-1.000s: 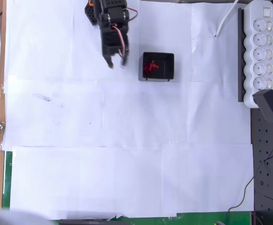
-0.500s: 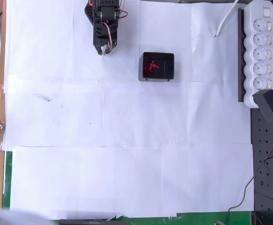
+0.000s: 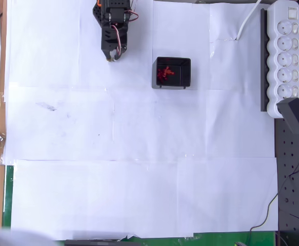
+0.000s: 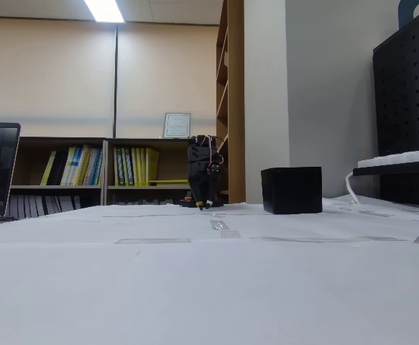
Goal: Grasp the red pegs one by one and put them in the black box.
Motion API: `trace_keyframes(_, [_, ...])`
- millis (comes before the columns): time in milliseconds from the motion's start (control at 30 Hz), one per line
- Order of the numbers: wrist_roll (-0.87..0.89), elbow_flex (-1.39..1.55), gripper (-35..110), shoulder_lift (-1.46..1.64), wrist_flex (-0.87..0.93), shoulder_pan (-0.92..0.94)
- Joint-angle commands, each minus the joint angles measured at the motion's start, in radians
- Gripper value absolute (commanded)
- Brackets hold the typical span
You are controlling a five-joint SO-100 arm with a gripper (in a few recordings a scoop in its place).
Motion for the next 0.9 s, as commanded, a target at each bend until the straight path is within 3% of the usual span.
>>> trace_keyframes(0, [0.023, -0.008, 0, -0.021, 0.058, 0.011])
trace_keyframes(867, [-0.014, -0.008, 0, -0.028, 0.058, 0.011])
